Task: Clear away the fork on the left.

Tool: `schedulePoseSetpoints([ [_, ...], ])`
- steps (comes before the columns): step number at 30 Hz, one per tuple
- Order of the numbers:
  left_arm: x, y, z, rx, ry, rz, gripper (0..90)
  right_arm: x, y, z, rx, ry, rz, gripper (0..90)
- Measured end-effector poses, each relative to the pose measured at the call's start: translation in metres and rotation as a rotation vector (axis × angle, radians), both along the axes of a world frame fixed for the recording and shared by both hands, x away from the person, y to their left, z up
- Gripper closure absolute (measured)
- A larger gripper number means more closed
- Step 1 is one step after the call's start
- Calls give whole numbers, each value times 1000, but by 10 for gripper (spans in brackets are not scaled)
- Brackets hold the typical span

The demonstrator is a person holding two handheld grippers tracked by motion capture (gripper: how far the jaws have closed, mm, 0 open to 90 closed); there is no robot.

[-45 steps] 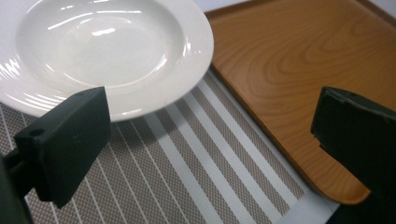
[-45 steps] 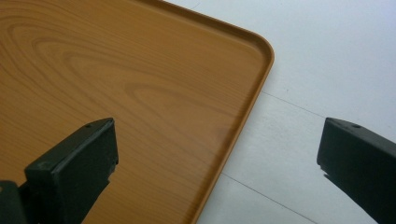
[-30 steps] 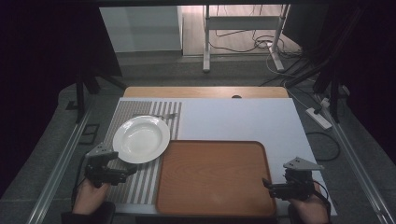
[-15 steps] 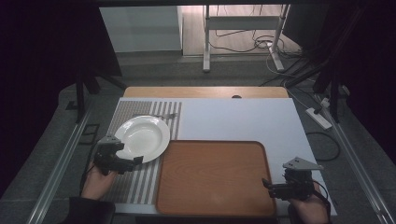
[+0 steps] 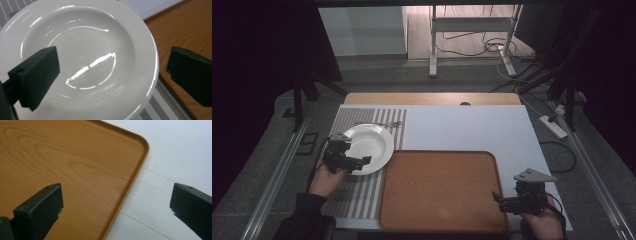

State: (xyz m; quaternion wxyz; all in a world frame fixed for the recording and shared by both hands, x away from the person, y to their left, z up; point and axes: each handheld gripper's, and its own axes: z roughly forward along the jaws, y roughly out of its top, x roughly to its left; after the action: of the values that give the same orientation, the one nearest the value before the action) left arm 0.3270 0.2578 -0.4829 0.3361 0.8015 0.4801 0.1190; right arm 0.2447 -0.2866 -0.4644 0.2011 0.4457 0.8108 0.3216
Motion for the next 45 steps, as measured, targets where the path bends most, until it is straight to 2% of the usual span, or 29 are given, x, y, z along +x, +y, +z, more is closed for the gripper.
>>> schedulePoseSetpoints([
  [5,18,2,-1,-19,2,8,3,0,1,0,-1,2,1,0],
  [14,40,5,-1,-58,6,6,0,0,1,0,-3,6,4,0],
  [18,47,7,-2,-62,9,9,0,0,1,0,-5,6,5,0],
  [24,67,13,-5,-68,20,31,0,1,1,-1,-6,8,8,0],
  [26,70,13,-5,-67,22,34,0,1,1,-1,-7,9,8,0],
  [35,102,18,-9,-66,36,59,0,1,1,-1,-10,10,11,0],
  [39,110,19,-12,-62,47,65,0,1,1,-1,-10,12,12,0],
  [42,120,19,-14,-35,52,65,35,1,1,-1,-11,14,13,0],
  [45,124,19,-14,-27,50,71,78,1,1,-1,-11,14,13,0],
])
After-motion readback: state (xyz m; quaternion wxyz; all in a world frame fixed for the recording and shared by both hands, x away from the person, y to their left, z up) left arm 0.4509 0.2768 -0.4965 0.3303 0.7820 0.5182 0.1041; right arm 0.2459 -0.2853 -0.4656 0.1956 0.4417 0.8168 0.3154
